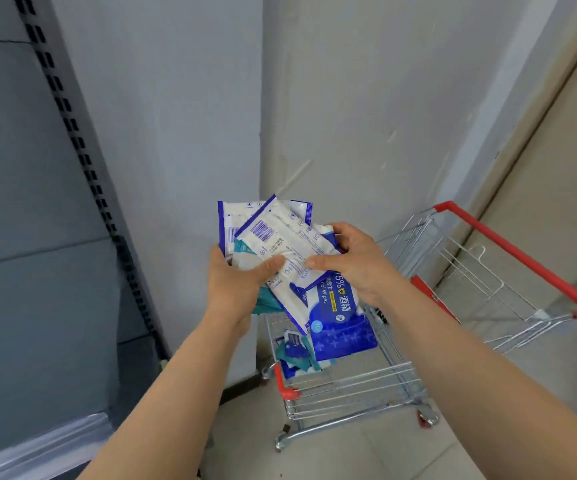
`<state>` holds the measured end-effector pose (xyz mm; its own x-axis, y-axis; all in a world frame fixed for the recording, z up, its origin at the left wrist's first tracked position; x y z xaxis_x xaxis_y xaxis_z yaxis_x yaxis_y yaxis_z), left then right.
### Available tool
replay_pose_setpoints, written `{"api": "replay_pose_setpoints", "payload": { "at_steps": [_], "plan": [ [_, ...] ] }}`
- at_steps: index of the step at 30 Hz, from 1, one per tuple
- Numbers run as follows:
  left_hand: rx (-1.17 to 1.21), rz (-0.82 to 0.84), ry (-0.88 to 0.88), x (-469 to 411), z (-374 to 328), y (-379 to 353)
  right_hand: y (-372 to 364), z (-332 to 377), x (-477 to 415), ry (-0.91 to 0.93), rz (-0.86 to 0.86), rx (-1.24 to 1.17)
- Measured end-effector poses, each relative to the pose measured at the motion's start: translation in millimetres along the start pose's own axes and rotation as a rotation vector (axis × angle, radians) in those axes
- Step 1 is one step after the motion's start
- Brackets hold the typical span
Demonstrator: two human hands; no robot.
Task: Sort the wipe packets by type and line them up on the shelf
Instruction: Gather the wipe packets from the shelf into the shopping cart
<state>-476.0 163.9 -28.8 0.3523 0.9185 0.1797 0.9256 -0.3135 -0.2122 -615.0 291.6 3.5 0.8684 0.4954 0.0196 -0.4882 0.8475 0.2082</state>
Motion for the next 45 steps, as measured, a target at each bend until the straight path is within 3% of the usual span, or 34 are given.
{"api": "replay_pose_setpoints", "payload": {
  "at_steps": [7,17,31,39,45],
  "plan": [
    [-0.066,-0.005,0.149,-35.8,100.6,-82.2,45.2,-104.8,-80.4,-0.155,-0.034,0.03],
    [-0.255,-0.033,0.349,-135.3,252.3,-149.0,42.2,-268.1,-198.4,-0.402,-0.016,0.076],
    [-0.449,-0.203,0.654,-193.7,506.6,-127.0,0.1,-541.5,-257.0,-0.718,0.182,0.18],
    [-0.582,-0.226,0.702,-193.6,602.8,-85.7,-16.3,-644.5,-241.1,-0.696,0.263,0.27],
    [-0.876,-0.259,0.615,-190.4,607.6,-74.6,-17.6,-660.8,-227.4,-0.579,0.299,0.466]
  ]
}}
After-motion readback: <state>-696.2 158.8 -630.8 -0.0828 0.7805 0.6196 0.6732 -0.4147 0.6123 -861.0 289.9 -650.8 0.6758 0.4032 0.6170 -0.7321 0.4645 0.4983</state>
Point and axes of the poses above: each hand's wrist, its own x-axis away from the middle knuckle, its own y-axis out of the back of the hand, z = x × y, the point moved 6 cm from there along -x, towards the middle knuckle, and after that the axes turned 14 degrees about -z, right-handed, at the moved point
